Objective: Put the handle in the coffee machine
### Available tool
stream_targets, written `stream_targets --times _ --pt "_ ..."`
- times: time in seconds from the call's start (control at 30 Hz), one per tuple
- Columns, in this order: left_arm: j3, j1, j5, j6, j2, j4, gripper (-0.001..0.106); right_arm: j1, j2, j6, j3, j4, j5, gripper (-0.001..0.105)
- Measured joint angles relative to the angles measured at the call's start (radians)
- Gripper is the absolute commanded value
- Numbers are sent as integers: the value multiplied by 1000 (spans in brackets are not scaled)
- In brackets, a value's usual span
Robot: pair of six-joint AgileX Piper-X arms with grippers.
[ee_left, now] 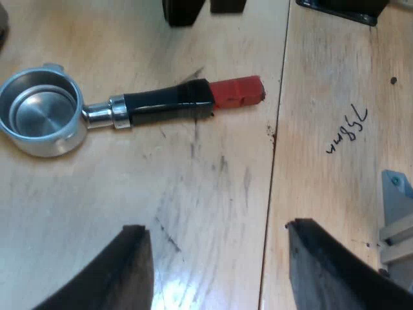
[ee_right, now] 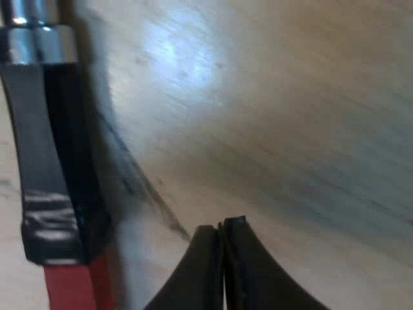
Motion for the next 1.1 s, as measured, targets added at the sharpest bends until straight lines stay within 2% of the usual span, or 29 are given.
stream_targets --times 0.2,0.5,0.6,0.67,0.73,1.1 --pt "0 0 0 0 0 -4 51 64 90 40 0 -31 0 0" --pt "0 14 -14 10 0 -4 51 177 162 146 0 -62 -40 0" --pt "0 70 -22 23 0 -4 51 225 161 192 0 -89 -45 0" --pt "0 149 -39 23 0 -8 51 264 161 220 0 -119 -45 0" --pt "0 172 -44 23 0 -7 51 289 161 245 0 -150 -45 0" --pt "0 176 -47 23 -25 32 51 370 161 388 0 -438 -47 0"
